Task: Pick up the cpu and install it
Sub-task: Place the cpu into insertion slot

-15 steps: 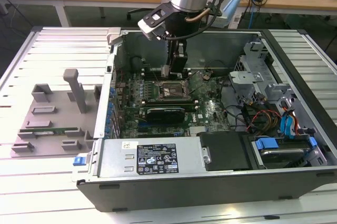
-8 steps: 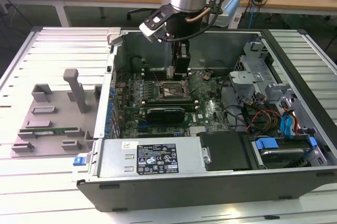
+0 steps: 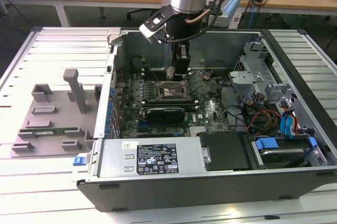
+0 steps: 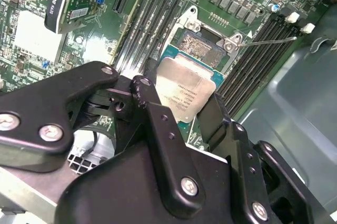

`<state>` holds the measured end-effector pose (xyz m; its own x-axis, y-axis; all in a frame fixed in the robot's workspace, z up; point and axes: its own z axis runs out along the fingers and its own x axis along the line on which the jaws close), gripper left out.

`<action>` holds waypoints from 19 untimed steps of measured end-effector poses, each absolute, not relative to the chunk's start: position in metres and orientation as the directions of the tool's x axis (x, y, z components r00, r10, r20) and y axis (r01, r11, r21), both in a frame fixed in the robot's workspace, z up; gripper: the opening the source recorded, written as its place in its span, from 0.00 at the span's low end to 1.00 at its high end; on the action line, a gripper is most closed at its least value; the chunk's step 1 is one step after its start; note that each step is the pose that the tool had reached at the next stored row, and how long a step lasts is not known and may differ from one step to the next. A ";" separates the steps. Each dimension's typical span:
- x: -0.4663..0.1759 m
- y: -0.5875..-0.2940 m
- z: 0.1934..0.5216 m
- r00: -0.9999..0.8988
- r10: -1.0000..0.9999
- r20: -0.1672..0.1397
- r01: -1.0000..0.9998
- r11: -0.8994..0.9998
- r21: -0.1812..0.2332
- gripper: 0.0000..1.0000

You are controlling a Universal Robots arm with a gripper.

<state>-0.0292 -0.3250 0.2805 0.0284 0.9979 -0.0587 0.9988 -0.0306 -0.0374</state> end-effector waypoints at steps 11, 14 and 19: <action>-0.029 -0.325 0.271 0.028 0.998 -0.060 0.999 -0.031 -0.037 0.55; -0.029 -0.325 0.268 0.028 0.998 -0.060 0.999 -0.031 -0.037 0.55; -0.029 -0.323 0.262 0.028 0.998 -0.061 0.999 -0.031 -0.037 0.55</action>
